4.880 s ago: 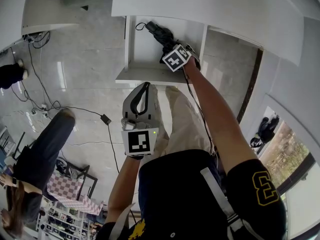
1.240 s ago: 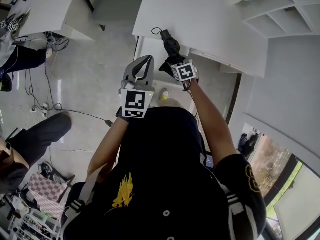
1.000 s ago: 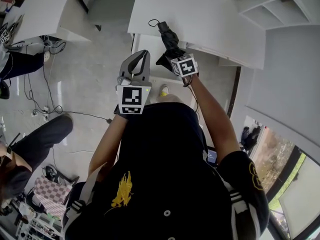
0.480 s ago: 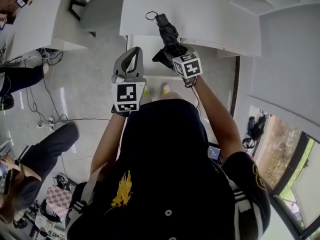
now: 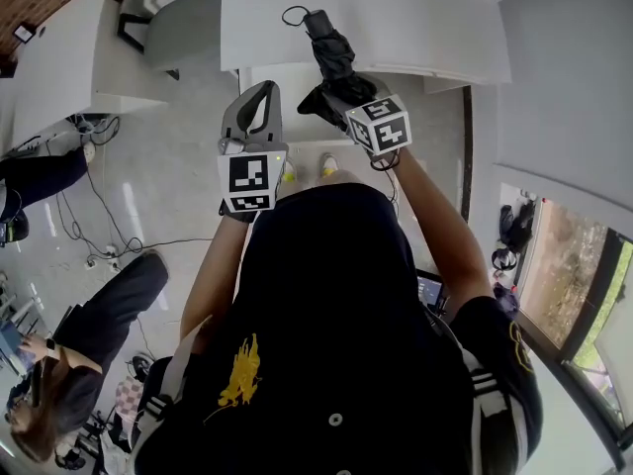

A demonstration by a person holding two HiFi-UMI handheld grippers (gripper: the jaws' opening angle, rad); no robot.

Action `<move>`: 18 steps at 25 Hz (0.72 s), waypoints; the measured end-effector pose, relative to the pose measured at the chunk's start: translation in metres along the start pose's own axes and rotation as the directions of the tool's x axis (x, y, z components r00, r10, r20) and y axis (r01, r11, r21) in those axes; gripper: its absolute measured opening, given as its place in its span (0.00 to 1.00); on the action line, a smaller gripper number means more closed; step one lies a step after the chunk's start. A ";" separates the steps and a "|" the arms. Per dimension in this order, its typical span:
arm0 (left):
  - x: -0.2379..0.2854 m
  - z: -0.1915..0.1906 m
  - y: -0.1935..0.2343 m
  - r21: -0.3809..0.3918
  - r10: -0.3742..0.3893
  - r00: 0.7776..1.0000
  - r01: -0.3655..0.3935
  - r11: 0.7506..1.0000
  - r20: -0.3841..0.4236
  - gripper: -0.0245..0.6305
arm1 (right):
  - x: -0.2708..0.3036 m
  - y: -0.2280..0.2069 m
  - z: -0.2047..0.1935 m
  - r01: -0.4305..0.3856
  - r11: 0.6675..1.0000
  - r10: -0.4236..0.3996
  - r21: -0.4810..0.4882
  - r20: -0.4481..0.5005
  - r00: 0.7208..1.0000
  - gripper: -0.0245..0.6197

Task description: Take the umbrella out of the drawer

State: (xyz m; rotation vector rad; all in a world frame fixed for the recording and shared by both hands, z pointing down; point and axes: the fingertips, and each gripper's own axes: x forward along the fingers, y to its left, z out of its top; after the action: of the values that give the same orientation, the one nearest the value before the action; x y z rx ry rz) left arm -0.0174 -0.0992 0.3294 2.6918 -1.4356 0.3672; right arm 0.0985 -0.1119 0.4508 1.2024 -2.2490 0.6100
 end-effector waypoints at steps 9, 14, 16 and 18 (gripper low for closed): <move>0.007 0.005 -0.006 0.010 -0.040 0.999 0.040 0.999 0.004 0.07 | -0.033 0.002 0.019 0.019 0.998 -0.024 0.059 0.089 0.996 0.45; 0.002 0.009 0.003 0.000 -0.044 0.999 0.044 0.999 0.023 0.07 | -0.042 0.012 0.027 0.026 0.996 -0.036 0.086 0.119 0.992 0.45; 0.002 0.013 0.009 -0.001 -0.030 0.999 0.031 1.000 0.032 0.07 | -0.045 0.013 0.035 0.017 0.997 -0.028 0.075 0.138 0.990 0.45; 0.004 0.015 0.003 -0.002 -0.028 0.999 0.028 1.000 0.036 0.07 | -0.054 0.010 0.037 0.009 0.997 -0.021 0.081 0.154 0.988 0.45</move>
State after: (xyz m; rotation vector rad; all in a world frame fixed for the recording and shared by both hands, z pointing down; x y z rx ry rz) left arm -0.0152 -0.1067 0.3153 2.7264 -1.4049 0.3168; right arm 0.1070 -0.0957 0.3867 1.3471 -2.3610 0.6256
